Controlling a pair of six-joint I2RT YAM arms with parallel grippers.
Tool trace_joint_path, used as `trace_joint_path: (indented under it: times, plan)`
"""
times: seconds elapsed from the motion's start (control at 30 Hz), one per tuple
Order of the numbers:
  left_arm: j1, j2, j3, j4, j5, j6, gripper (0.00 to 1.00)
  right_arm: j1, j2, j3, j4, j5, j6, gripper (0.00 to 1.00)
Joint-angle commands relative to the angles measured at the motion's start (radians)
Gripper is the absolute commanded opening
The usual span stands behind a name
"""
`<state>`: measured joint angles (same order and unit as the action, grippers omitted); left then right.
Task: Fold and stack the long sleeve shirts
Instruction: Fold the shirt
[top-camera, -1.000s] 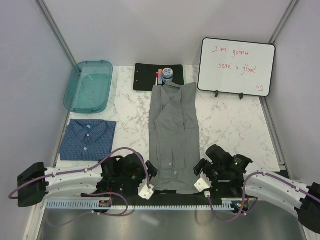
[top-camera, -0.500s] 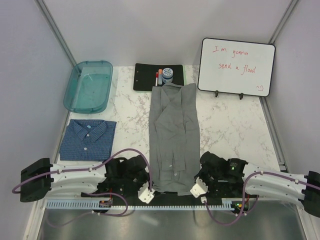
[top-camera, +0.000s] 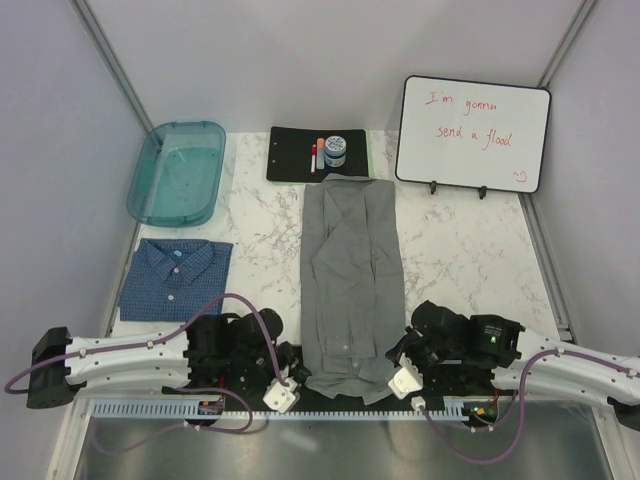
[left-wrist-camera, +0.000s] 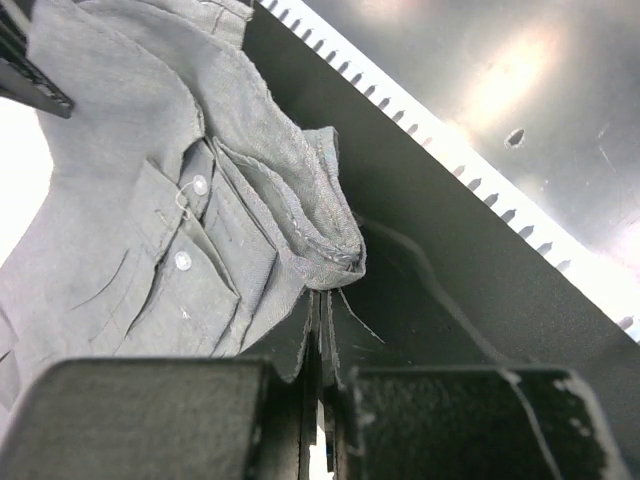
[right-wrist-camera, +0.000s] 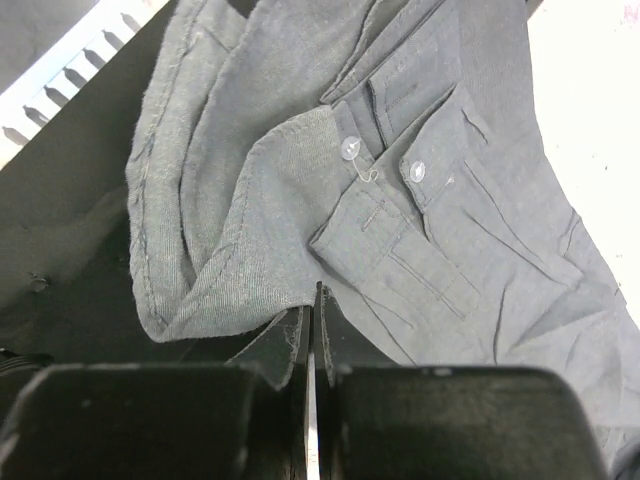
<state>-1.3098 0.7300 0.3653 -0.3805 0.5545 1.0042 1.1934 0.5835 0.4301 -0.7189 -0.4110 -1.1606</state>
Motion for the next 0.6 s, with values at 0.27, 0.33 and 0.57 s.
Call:
trace_joint_path:
  times: [0.27,0.33,0.57]
  plan:
    - [0.003,-0.041,-0.02,0.023,-0.079,-0.065,0.02,-0.044,0.012,0.022,0.035,0.086,0.136,0.0]
    - [0.004,-0.018,-0.025,0.048,-0.085,-0.076,0.02,-0.046,0.027,0.029,0.039,0.096,0.137,0.0]
    - [0.062,-0.004,0.029,0.072,-0.087,-0.087,0.02,-0.057,0.003,0.05,0.042,0.147,0.156,0.0]
